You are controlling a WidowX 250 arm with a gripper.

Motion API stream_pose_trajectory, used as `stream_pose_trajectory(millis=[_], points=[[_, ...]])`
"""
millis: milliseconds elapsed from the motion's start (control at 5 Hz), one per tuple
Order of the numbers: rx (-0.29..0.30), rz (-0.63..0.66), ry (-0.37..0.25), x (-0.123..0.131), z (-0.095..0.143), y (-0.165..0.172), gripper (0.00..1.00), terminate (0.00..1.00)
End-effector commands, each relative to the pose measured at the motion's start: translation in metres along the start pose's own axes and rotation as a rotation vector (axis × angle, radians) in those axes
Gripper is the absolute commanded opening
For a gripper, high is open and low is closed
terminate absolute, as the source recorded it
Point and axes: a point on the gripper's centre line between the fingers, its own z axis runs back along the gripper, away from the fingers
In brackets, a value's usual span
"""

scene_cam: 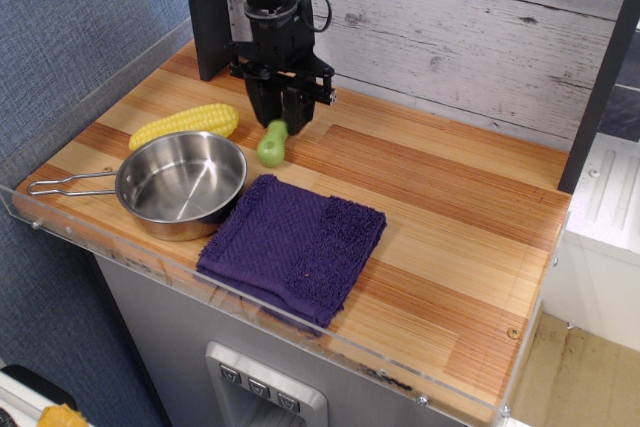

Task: Move the spatula from edge to corner of the table.

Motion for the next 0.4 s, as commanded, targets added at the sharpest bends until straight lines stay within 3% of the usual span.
stream_pose_trajectory(millis=[0, 200], points=[[0.013, 0.006, -0.068, -0.006, 0.035, -0.003, 1.0, 0.0], [0.004, 0.012, -0.101, -0.01, 0.074, -0.01, 1.0, 0.0]])
